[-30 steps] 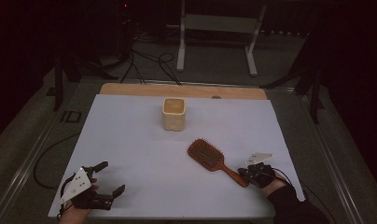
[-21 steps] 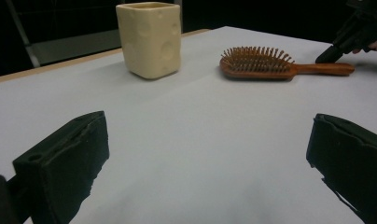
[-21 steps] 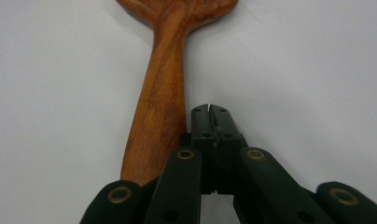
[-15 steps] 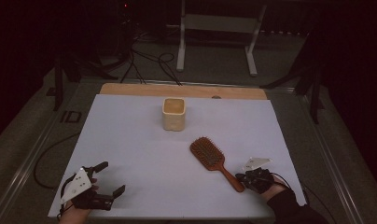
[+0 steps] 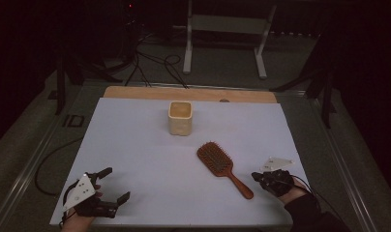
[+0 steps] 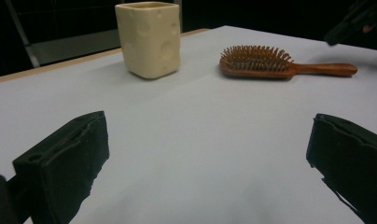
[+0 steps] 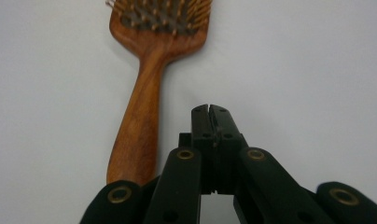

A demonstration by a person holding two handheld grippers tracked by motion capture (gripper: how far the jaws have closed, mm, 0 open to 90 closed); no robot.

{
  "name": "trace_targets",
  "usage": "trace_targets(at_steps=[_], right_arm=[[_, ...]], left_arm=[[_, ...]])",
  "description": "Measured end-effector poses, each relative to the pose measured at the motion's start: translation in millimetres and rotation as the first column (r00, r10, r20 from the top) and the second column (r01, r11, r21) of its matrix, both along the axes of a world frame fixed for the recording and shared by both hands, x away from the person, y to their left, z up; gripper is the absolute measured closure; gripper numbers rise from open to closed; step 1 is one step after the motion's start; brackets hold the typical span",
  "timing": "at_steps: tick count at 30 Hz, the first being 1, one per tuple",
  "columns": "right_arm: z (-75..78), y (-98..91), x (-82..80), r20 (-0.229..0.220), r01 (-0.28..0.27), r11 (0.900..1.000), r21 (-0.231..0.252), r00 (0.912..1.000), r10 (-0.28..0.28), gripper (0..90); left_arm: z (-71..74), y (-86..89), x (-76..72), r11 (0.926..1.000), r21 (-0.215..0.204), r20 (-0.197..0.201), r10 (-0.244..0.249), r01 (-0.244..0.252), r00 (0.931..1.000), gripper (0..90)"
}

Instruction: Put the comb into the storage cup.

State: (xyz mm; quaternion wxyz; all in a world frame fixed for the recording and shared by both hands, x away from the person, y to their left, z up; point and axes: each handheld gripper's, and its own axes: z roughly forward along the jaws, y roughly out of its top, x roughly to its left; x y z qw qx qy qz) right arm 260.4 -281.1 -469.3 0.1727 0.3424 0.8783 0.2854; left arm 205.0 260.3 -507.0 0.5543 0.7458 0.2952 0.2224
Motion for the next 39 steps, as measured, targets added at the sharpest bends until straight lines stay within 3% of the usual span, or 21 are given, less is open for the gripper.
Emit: trace_targets(at_steps=[10,14,21,28,29,30,31,32,39], right_arm=[[29.6,12.7,-0.8,0.017,0.008,0.9998,0.018,0.9998,-0.009,88.4],[35.2,22.1,-1.0,0.021,-0.007,0.9999,0.01,0.9998,0.007,82.0],[36.7,36.4,2.9,-0.002,-0.018,0.9995,0.025,0.9998,0.018,55.5],[32.4,46.9,8.5,-0.053,-0.03,0.9988,0.038,0.9981,0.032,28.7],[32.4,46.9,8.5,-0.053,-0.03,0.9988,0.038,0.9981,0.032,28.7],[27.8,51.7,11.1,-0.074,-0.027,0.9988,0.041,0.9968,0.03,18.7],[27.8,51.7,11.1,-0.074,-0.027,0.9988,0.041,0.9968,0.03,18.7],[23.6,54.4,14.3,-0.094,-0.027,0.9988,0.041,0.9951,0.031,13.3],[14.2,62.0,19.0,-0.105,-0.011,0.9994,0.032,0.9944,0.015,9.2]], left_arm=[[-0.1,0.2,-0.1,1.0,-0.001,-0.001,0.0,0.0,1.0,0.0],[0.3,-0.1,-0.3,1.0,-0.002,0.003,-0.001,0.001,1.0,0.0],[0.1,0.4,-0.3,1.0,-0.001,0.001,-0.002,0.002,1.0,0.0],[0.3,0.5,-0.1,1.0,-0.005,0.003,-0.002,0.002,1.0,0.0],[0.3,0.5,-0.1,1.0,-0.005,0.003,-0.002,0.002,1.0,0.0],[0.3,0.5,0.2,1.0,-0.006,0.003,-0.002,0.002,1.0,0.0],[0.2,0.3,0.2,1.0,-0.004,0.002,-0.001,0.001,1.0,0.0],[-0.1,0.1,0.1,1.0,-0.001,-0.001,-0.002,0.002,1.0,0.0],[0.1,1.1,-0.3,1.0,-0.007,0.003,-0.002,0.002,1.0,0.0]])
